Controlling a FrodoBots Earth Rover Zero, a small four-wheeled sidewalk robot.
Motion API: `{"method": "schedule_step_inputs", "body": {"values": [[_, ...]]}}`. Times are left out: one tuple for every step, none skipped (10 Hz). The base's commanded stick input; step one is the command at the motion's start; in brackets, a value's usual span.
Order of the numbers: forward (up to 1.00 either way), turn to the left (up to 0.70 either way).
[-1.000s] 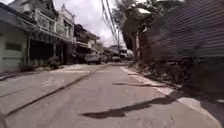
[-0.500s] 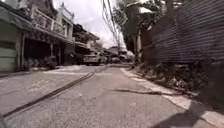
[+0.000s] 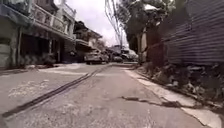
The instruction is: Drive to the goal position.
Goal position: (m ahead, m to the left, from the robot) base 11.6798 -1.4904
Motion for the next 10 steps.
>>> {"method": "schedule_step_inputs", "body": {"values": [[1.0,0.0],[1.0,0.0],[1.0,0.0],[1.0,0.0],[1.0,0.0],[1.0,0.0],[1.0,0.0],[1.0,0.0],[1.0,0.0],[1.0,0.0]]}}
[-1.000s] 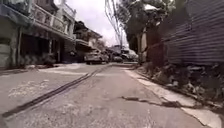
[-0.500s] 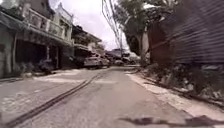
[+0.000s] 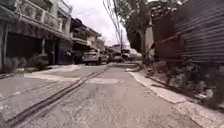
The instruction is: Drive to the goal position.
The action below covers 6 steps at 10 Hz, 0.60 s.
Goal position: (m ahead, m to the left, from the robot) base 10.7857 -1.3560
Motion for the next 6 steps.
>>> {"method": "schedule_step_inputs", "body": {"values": [[1.0,0.0],[1.0,0.0],[1.0,0.0],[1.0,0.0],[1.0,0.0],[1.0,0.0]]}}
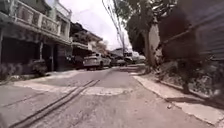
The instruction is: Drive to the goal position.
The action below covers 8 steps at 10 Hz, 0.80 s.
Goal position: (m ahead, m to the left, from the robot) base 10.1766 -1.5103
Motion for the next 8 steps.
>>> {"method": "schedule_step_inputs", "body": {"values": [[1.0,0.0],[1.0,0.0],[1.0,0.0],[1.0,0.0],[1.0,0.0],[1.0,0.0],[1.0,0.0],[1.0,0.0]]}}
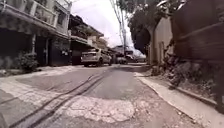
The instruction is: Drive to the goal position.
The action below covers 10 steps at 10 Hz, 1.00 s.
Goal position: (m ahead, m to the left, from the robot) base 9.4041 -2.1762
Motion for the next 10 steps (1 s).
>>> {"method": "schedule_step_inputs", "body": {"values": [[1.0,0.0],[1.0,0.0],[1.0,0.0],[1.0,0.0],[1.0,0.0],[1.0,0.0],[1.0,0.0],[1.0,0.0],[1.0,0.0],[1.0,0.0]]}}
